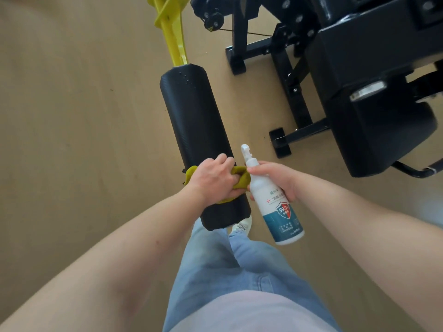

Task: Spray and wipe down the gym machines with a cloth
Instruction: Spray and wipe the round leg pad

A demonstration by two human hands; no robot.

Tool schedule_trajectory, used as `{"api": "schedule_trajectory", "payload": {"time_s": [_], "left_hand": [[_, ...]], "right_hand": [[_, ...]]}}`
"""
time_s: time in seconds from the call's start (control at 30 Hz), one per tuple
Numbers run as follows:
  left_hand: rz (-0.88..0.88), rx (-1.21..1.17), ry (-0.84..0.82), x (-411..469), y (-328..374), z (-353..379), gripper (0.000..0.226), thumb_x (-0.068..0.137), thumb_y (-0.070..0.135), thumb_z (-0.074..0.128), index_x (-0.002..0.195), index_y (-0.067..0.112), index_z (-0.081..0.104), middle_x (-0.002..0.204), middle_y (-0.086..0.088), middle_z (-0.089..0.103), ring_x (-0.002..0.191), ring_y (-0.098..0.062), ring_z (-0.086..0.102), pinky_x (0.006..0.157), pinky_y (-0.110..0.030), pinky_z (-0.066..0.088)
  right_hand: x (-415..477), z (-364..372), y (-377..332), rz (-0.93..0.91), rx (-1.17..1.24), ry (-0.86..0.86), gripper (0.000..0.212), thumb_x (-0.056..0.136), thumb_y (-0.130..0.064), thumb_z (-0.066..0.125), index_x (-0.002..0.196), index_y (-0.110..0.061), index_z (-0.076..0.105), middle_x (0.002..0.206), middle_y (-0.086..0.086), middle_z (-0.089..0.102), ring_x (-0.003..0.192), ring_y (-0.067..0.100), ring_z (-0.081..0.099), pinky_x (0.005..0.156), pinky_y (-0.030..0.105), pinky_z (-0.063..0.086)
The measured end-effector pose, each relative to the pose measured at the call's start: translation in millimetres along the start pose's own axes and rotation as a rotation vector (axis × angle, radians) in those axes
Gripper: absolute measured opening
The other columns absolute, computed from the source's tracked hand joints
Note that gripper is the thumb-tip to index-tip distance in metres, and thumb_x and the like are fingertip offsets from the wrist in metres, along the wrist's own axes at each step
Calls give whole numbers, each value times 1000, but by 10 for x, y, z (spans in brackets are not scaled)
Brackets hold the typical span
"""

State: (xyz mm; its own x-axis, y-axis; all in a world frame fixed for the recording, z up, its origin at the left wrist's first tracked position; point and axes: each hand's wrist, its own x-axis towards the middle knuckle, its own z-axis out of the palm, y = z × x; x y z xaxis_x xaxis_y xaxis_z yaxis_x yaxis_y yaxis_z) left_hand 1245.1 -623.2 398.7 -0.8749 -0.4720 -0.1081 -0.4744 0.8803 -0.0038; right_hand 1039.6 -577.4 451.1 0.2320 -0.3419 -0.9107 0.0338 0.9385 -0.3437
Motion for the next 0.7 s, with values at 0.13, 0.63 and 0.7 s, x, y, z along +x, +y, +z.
{"api": "schedule_trajectory", "payload": {"time_s": [0.13, 0.63, 0.7], "left_hand": [[14, 49, 74, 214, -331, 26, 54, 101, 61, 37, 79, 27, 73, 81, -3, 49, 72, -23, 43, 52, -33, 39], [-20, 21, 308, 744, -1783, 163, 47, 99, 59, 49, 79, 25, 75, 82, -8, 53, 72, -29, 50, 53, -37, 43], [-91, 23, 274, 840, -1998, 148, 49, 99, 59, 46, 82, 25, 76, 85, -9, 55, 75, -31, 53, 55, -36, 44]], "right_hand": [[90, -51, -166, -24, 34, -4, 25, 103, -35, 62, 127, -29, 58, 88, 14, 71, 75, 30, 69, 73, 42, 60], [556, 164, -1046, -92, 121, 16, 31, 102, -36, 64, 130, -29, 56, 92, 15, 71, 90, 38, 67, 88, 52, 58], [593, 170, -1133, -92, 136, 23, 29, 102, -34, 63, 130, -29, 55, 93, 16, 71, 90, 38, 67, 85, 50, 59]]}}
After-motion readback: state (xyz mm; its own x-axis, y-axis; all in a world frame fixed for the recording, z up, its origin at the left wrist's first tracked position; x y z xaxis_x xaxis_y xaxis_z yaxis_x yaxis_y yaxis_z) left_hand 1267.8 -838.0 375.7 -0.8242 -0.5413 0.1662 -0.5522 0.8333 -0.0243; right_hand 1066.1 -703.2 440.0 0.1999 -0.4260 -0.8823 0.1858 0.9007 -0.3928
